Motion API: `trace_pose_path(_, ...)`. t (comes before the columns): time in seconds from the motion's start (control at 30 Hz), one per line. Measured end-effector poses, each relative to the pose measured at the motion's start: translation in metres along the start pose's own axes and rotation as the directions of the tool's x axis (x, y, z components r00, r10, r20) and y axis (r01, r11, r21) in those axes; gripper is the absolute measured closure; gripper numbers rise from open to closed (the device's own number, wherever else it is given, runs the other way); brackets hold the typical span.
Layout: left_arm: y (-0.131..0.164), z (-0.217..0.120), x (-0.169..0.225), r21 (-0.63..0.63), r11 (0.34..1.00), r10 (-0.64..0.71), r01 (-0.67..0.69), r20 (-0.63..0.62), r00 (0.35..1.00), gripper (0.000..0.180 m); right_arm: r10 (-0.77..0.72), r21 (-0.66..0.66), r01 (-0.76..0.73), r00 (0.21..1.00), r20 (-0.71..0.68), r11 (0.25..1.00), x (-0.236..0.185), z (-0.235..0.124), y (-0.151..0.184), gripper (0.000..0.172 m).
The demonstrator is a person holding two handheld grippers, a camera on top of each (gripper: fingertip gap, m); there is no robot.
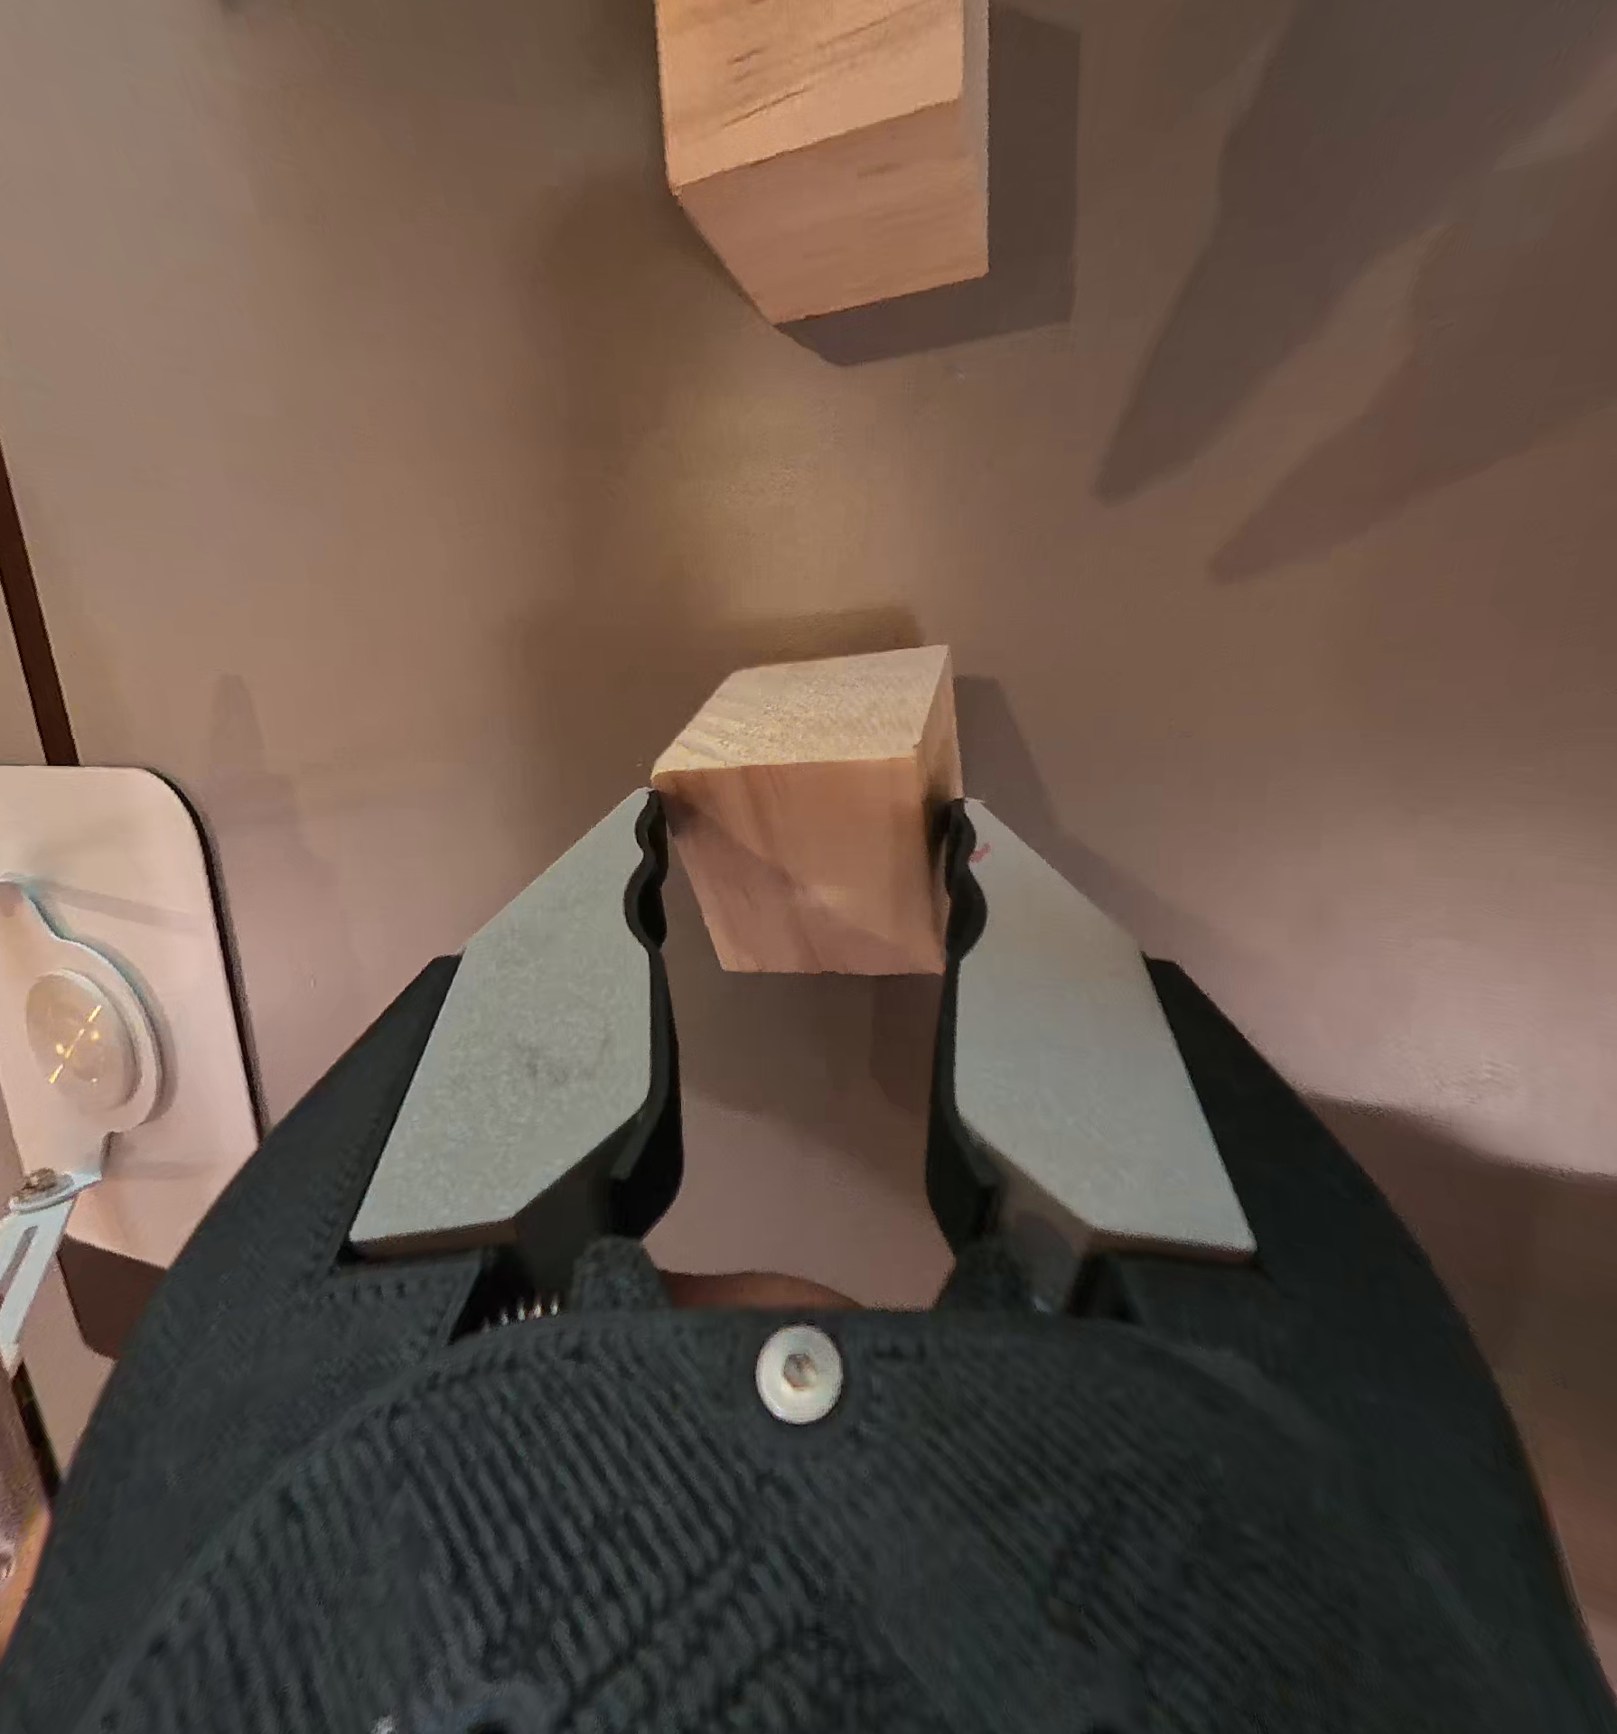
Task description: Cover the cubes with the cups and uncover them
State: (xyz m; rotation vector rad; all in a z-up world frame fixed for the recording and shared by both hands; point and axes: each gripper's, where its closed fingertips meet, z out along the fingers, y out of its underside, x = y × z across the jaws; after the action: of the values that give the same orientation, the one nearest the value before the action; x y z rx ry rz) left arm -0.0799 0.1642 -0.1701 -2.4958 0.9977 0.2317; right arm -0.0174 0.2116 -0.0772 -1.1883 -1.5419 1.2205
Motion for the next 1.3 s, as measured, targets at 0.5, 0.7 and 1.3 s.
trace_pose_path(0.5,-0.001,-0.004,0.007,-0.013,1.0,-0.011,0.011,0.049,0.999,0.105,0.0,0.003,0.0,1.0,0.0,1.0,0.0,0.0,-0.001,0.151)
trace_pose_path(0.7,0.012,-0.01,0.005,-0.037,0.999,-0.011,0.014,0.094,0.995,0.109,-0.001,0.0,0.001,1.0,0.002,1.0,-0.001,0.0,0.0,0.151)
trace_pose_path(1.3,-0.001,0.023,0.002,-0.087,0.995,-0.052,0.055,0.043,0.998,0.114,0.001,0.001,-0.001,1.0,0.004,1.0,0.0,-0.001,0.0,0.151)
